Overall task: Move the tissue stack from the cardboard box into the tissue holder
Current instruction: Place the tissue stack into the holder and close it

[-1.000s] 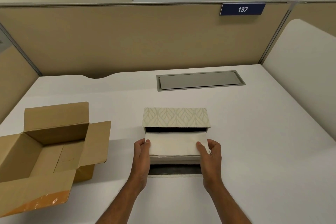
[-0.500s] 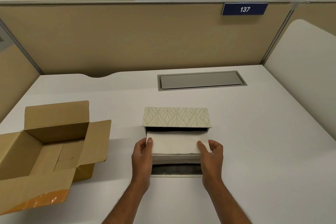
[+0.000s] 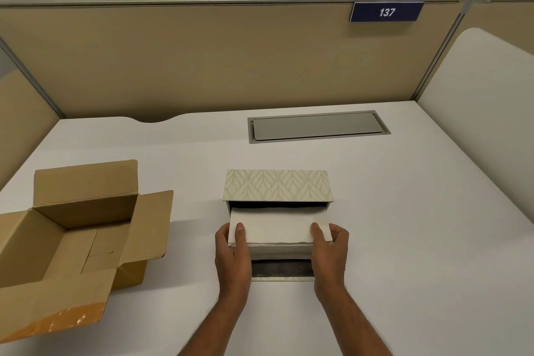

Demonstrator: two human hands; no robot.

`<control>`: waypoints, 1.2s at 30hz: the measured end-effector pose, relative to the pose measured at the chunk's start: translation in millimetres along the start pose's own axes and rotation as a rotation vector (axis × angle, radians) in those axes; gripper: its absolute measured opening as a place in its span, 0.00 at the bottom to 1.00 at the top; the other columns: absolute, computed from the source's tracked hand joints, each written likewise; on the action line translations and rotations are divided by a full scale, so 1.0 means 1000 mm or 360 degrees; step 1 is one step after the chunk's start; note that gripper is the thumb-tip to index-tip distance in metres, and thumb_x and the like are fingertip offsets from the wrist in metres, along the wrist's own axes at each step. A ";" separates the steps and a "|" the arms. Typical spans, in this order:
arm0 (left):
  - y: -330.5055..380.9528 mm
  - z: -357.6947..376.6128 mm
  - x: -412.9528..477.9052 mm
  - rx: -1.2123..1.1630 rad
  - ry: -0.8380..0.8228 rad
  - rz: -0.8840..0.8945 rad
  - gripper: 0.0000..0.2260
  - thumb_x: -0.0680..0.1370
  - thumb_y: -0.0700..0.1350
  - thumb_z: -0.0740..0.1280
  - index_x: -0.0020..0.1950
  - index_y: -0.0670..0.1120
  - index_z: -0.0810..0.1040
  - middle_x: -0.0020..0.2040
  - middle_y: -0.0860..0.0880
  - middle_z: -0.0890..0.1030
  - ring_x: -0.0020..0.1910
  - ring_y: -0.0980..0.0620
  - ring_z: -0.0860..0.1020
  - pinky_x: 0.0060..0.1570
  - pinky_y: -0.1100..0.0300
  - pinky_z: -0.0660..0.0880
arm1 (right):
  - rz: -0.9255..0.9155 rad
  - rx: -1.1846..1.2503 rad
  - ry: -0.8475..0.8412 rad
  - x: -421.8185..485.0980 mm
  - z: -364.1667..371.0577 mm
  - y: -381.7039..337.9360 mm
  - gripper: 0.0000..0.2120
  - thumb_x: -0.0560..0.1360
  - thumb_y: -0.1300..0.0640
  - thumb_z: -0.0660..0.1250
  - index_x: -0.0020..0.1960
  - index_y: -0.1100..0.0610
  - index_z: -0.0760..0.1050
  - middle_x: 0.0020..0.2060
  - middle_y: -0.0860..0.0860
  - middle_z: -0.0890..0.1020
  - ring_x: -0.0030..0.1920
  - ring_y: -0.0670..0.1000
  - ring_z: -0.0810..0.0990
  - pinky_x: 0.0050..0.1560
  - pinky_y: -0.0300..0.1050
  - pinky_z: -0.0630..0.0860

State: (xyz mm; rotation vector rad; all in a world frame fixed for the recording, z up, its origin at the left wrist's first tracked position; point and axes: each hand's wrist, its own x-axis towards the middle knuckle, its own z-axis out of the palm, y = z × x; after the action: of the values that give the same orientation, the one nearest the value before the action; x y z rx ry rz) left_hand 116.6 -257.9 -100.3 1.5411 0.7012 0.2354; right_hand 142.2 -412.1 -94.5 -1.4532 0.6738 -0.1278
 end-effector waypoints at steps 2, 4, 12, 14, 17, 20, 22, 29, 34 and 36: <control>0.000 -0.003 0.004 -0.0074 -0.0036 -0.0011 0.14 0.82 0.55 0.61 0.66 0.55 0.70 0.63 0.56 0.73 0.63 0.54 0.71 0.61 0.58 0.68 | 0.0008 0.0023 0.0004 0.000 0.001 0.000 0.11 0.78 0.52 0.70 0.56 0.49 0.69 0.50 0.42 0.75 0.49 0.43 0.75 0.54 0.47 0.72; -0.001 -0.006 0.007 -0.0106 -0.0087 -0.0001 0.12 0.82 0.54 0.61 0.65 0.56 0.69 0.62 0.57 0.74 0.62 0.55 0.72 0.60 0.60 0.67 | 0.0009 0.0032 0.0003 -0.001 0.001 0.001 0.11 0.78 0.52 0.70 0.56 0.48 0.69 0.49 0.40 0.74 0.49 0.42 0.74 0.53 0.46 0.71; -0.002 -0.012 0.013 -0.0053 -0.0182 0.0049 0.09 0.83 0.52 0.59 0.63 0.54 0.67 0.57 0.57 0.74 0.57 0.58 0.73 0.56 0.62 0.68 | 0.0007 0.0041 0.0025 -0.005 0.002 0.001 0.10 0.77 0.52 0.71 0.50 0.44 0.69 0.49 0.42 0.76 0.49 0.43 0.75 0.51 0.42 0.71; -0.003 -0.011 0.011 0.0021 -0.0173 0.0127 0.09 0.83 0.50 0.59 0.62 0.51 0.65 0.56 0.53 0.73 0.56 0.55 0.73 0.55 0.63 0.69 | -0.0004 0.0028 0.0040 -0.006 0.002 0.001 0.10 0.77 0.52 0.71 0.49 0.44 0.70 0.49 0.41 0.76 0.49 0.42 0.75 0.50 0.41 0.70; 0.001 -0.006 0.011 0.0093 -0.0128 0.0173 0.10 0.83 0.48 0.59 0.62 0.47 0.63 0.56 0.49 0.71 0.53 0.52 0.72 0.56 0.59 0.70 | 0.0001 -0.0006 0.0054 -0.005 0.003 0.002 0.11 0.77 0.51 0.70 0.54 0.47 0.70 0.49 0.40 0.75 0.50 0.42 0.75 0.53 0.44 0.71; 0.004 -0.006 0.016 0.0139 -0.0146 0.0174 0.09 0.84 0.48 0.58 0.60 0.45 0.63 0.56 0.46 0.71 0.51 0.52 0.71 0.52 0.63 0.70 | 0.0030 -0.0034 0.0050 -0.004 0.003 0.002 0.12 0.77 0.50 0.70 0.56 0.49 0.70 0.50 0.43 0.76 0.50 0.45 0.75 0.54 0.46 0.72; 0.004 -0.007 0.018 0.0167 -0.0172 0.0162 0.10 0.83 0.48 0.59 0.60 0.46 0.62 0.56 0.47 0.71 0.51 0.51 0.71 0.48 0.66 0.69 | 0.0036 -0.0059 0.0026 -0.004 0.002 0.000 0.12 0.77 0.49 0.70 0.56 0.49 0.70 0.52 0.45 0.76 0.51 0.47 0.75 0.54 0.46 0.72; 0.007 -0.010 0.011 0.0137 -0.0114 0.0134 0.12 0.82 0.49 0.62 0.63 0.51 0.63 0.63 0.49 0.71 0.63 0.48 0.72 0.59 0.57 0.69 | -0.0095 -0.0204 0.0006 -0.008 0.002 -0.010 0.16 0.77 0.49 0.70 0.61 0.50 0.69 0.60 0.50 0.76 0.60 0.51 0.74 0.58 0.46 0.72; 0.031 -0.009 0.003 0.0341 0.0225 0.0648 0.16 0.81 0.46 0.64 0.68 0.51 0.66 0.70 0.49 0.72 0.67 0.52 0.70 0.64 0.53 0.72 | -0.0788 -0.0441 0.0297 -0.025 0.010 -0.030 0.22 0.77 0.46 0.69 0.67 0.50 0.67 0.64 0.46 0.74 0.65 0.48 0.72 0.67 0.52 0.72; 0.045 -0.007 0.012 0.0532 0.0167 0.0896 0.17 0.82 0.46 0.63 0.70 0.49 0.67 0.74 0.48 0.70 0.73 0.51 0.67 0.72 0.50 0.66 | -0.1138 -0.0614 0.0261 -0.022 0.018 -0.042 0.20 0.78 0.50 0.69 0.67 0.53 0.69 0.66 0.50 0.75 0.68 0.51 0.72 0.69 0.55 0.70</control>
State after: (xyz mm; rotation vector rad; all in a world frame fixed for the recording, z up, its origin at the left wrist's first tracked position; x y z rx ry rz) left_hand 135.4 -243.3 -59.3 2.0414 0.3821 0.6481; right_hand 146.7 -392.2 -47.7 -2.0251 0.2849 -0.7083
